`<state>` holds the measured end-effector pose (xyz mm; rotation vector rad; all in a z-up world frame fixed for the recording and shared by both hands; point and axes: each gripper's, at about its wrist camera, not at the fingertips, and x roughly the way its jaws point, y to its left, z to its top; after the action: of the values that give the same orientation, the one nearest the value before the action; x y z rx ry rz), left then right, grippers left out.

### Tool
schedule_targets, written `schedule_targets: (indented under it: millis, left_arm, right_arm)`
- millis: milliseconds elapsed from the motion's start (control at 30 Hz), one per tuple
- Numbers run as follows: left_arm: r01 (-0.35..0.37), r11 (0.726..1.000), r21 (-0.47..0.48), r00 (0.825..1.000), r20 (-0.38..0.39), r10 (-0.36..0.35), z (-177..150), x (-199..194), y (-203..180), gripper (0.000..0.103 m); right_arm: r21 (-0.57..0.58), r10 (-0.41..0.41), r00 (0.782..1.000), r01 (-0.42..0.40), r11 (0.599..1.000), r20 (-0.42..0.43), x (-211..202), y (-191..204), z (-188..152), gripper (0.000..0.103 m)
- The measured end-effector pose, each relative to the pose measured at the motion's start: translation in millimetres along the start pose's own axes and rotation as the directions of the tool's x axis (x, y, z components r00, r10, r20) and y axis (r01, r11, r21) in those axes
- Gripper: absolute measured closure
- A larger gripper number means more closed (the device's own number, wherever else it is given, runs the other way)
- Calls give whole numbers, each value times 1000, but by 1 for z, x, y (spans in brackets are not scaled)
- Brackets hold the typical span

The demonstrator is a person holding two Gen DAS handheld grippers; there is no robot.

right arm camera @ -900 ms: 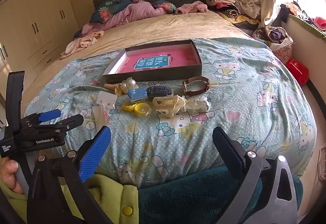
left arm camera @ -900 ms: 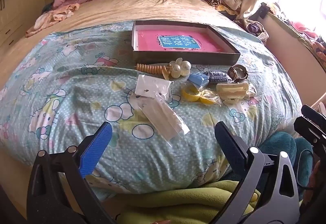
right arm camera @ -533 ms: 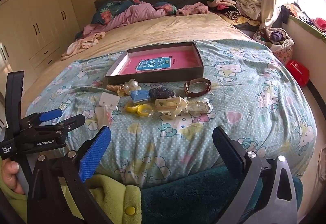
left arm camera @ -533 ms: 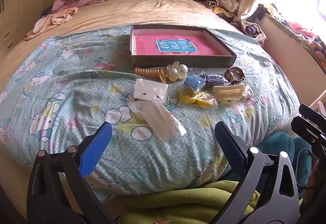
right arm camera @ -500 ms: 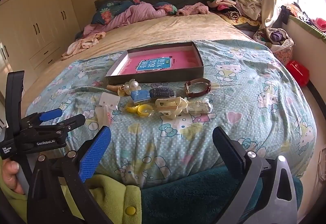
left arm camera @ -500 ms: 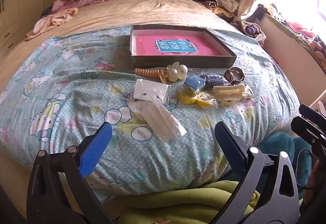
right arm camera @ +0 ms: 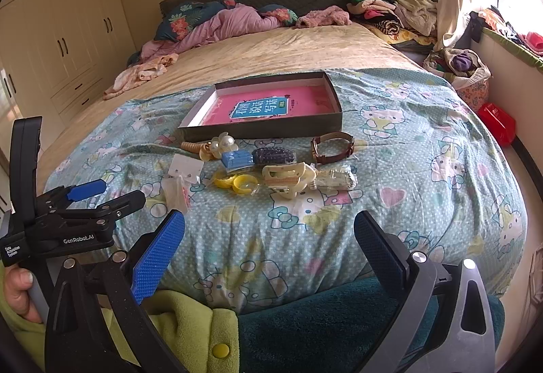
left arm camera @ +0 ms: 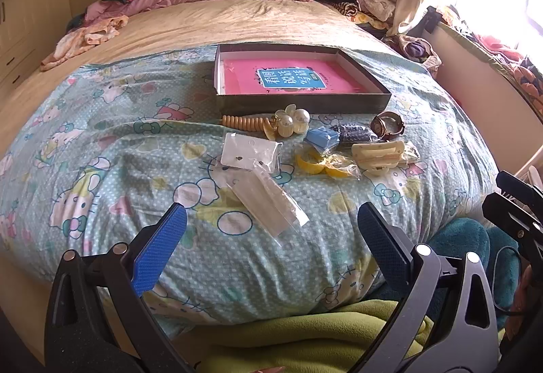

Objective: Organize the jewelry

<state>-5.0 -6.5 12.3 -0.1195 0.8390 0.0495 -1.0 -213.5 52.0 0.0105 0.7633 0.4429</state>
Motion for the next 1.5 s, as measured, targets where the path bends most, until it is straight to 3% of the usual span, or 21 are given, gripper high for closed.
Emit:
schedule_targets:
  millis: [1500]
  left_arm:
    - [2,1000,-3,1000,-1,-2,1,-2,-4,9]
  right_arm:
    - [-19,-8,1000,8,1000,-5,8,2,2,4]
